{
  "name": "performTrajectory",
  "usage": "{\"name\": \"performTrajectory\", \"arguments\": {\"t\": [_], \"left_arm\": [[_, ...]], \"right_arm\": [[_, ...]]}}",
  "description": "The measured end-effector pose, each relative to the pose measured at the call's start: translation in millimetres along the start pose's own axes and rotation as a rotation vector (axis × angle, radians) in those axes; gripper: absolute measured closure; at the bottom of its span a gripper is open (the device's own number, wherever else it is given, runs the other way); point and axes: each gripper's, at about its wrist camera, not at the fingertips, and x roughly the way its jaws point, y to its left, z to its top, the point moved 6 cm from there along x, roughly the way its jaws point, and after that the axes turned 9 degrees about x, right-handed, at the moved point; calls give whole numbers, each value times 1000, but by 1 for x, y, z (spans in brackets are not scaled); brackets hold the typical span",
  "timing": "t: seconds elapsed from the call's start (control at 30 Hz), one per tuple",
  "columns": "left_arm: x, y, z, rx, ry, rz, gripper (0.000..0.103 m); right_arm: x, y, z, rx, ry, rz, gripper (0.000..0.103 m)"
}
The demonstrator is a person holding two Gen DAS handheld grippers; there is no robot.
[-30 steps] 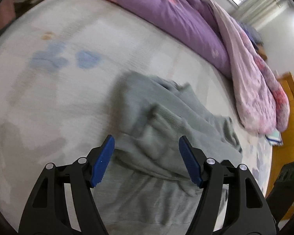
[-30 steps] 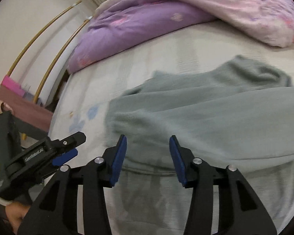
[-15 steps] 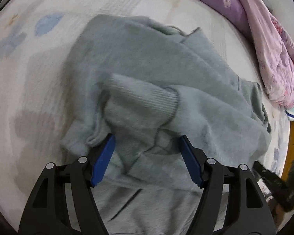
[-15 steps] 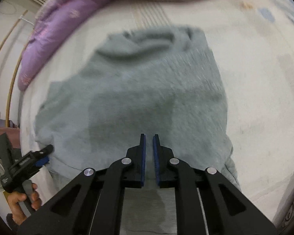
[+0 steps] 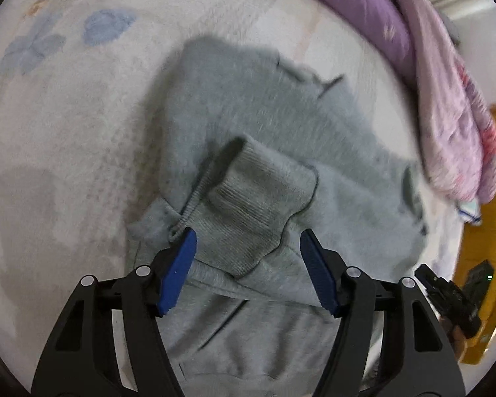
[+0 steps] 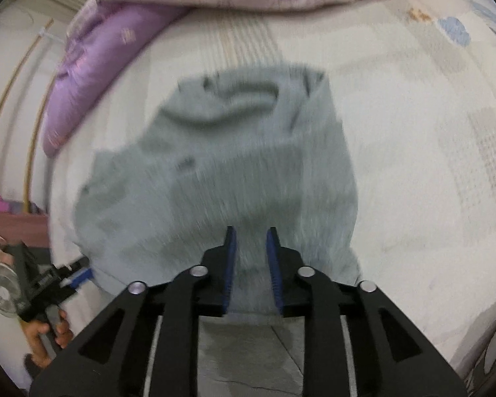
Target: Fold large clothes
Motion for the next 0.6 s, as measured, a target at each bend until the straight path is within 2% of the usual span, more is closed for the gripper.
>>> {"name": "performTrajectory", "arguments": {"t": [0.03,0.07,0.13,0.2,0.3,0.43,0.5,0.6], "left_arm": [[-9,-2,5,13,-22,-14,34],[-16,-3,11,31,-43,-17,27],[-29,-1,28,65,-85,32,21],[-30,7,52,94,-97,87,20],[-17,25,83,103,-72,156,20],[2,50,116,103,-13,187,20],[13,54,126,107,10,232,20],[24,58,137,111,35,227,20]], "right_arm": [[-1,3,9,0,-8,-7,77],[-3,1,15,-5,-15,-28,72],[1,3,34,-31,-12,-78,67],[8,1,56,-65,-10,-151,66],[16,-5,80,-105,19,-210,64],[31,-9,100,-130,75,-235,61],[34,-9,105,-141,80,-245,60],[43,-16,111,-124,126,-230,59]]}}
